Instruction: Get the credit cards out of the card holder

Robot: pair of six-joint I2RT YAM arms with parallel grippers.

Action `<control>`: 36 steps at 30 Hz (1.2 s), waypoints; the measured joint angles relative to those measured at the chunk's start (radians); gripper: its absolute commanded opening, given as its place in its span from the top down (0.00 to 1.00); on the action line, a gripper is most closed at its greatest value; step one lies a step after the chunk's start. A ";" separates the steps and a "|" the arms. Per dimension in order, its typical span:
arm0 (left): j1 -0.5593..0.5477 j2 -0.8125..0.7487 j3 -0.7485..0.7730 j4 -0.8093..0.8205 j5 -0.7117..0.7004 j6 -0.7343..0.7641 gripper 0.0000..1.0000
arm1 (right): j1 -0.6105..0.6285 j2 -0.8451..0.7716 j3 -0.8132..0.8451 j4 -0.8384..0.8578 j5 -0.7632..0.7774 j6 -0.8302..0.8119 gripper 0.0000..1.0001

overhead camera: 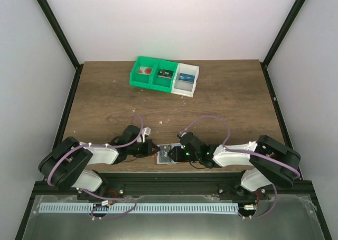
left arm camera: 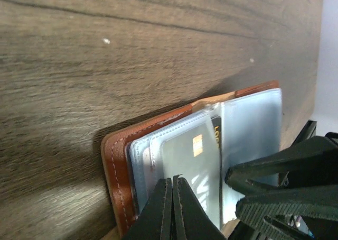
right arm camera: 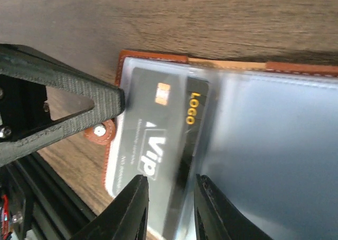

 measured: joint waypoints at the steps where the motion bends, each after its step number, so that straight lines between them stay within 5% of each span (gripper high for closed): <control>1: 0.000 0.009 -0.002 0.000 0.002 0.010 1.00 | -0.002 0.011 0.000 0.003 -0.002 0.001 0.75; 36: 0.004 0.063 -0.008 0.078 0.030 0.061 1.00 | -0.071 0.074 -0.031 0.129 -0.073 0.044 0.78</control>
